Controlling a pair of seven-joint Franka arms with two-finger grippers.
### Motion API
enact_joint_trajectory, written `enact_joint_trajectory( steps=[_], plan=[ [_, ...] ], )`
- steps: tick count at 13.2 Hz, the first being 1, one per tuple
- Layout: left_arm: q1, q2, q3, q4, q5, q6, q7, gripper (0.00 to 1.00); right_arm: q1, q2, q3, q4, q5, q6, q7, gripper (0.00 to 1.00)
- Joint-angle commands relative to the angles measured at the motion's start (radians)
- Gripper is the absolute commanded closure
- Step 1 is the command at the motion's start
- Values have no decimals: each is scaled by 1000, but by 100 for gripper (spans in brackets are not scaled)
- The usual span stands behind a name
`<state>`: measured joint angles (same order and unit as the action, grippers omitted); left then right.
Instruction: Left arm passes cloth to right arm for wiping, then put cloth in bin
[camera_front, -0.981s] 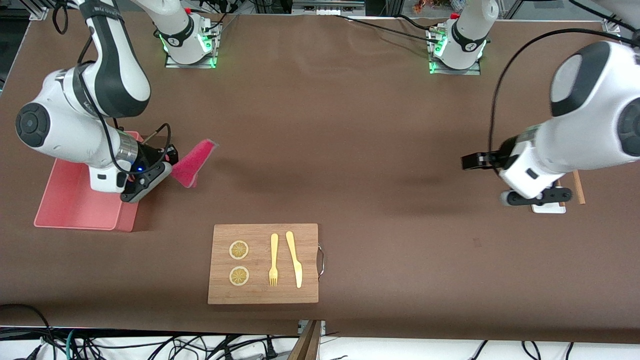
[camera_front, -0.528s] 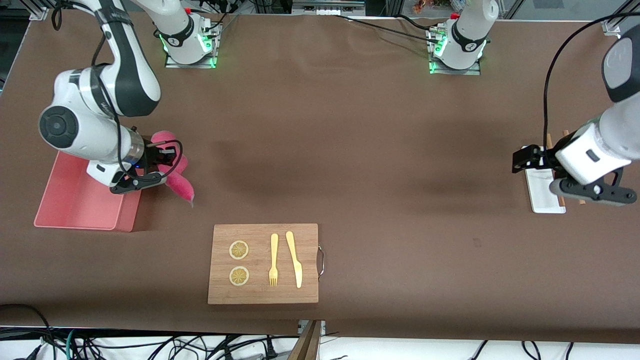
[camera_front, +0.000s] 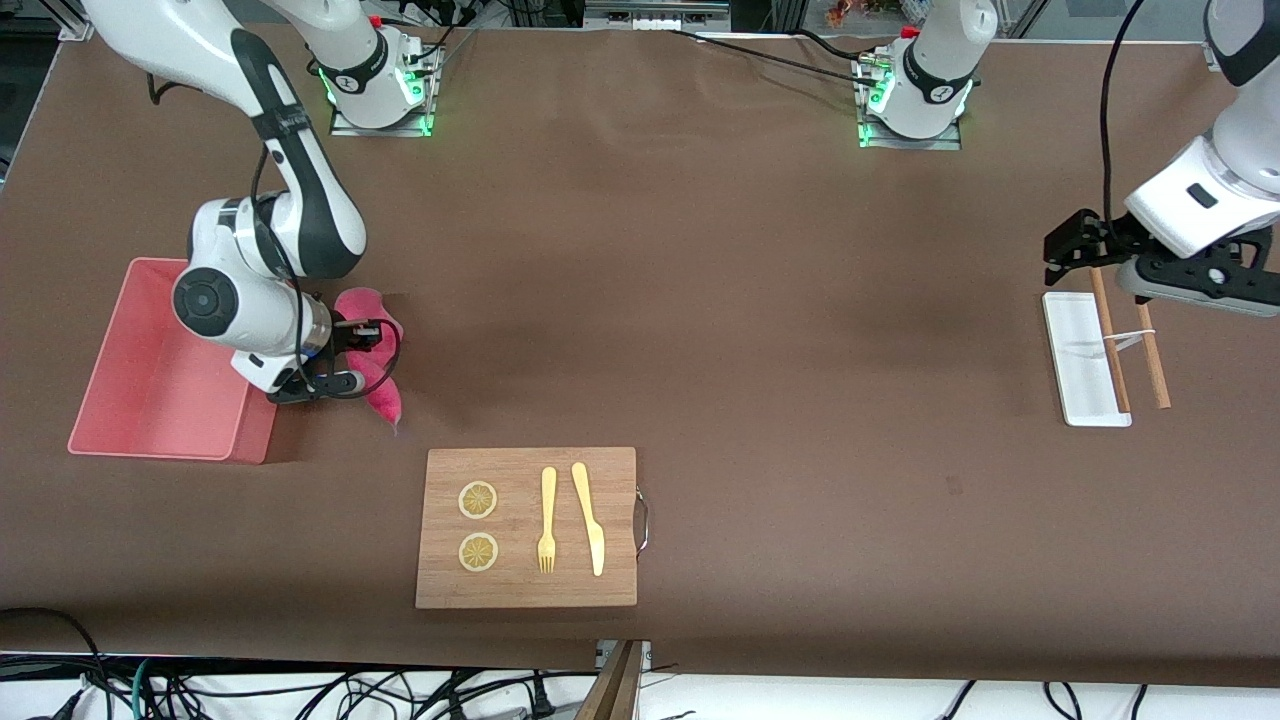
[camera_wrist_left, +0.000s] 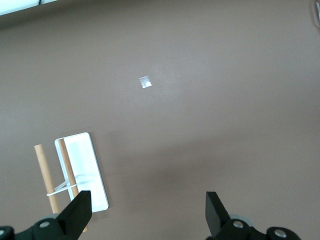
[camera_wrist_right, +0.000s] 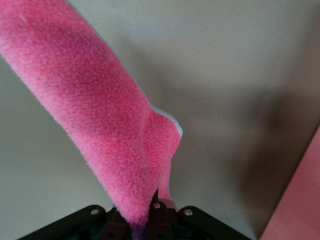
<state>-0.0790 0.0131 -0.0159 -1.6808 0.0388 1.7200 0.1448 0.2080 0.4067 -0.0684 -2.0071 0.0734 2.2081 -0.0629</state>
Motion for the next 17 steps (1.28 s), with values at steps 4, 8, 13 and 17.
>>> enact_joint_trajectory(
  steps=[4,8,13,17],
  plan=[
    [-88,34,93,41,15,-37,18,0,-12,52,13,1,6,22,84,100],
    [-90,34,93,41,15,-37,16,0,17,92,65,11,161,53,181,100],
    [-90,34,93,39,15,-39,18,0,97,127,131,77,198,55,464,100],
    [-90,34,93,39,15,-40,19,0,183,173,165,178,267,55,636,100]
  ],
)
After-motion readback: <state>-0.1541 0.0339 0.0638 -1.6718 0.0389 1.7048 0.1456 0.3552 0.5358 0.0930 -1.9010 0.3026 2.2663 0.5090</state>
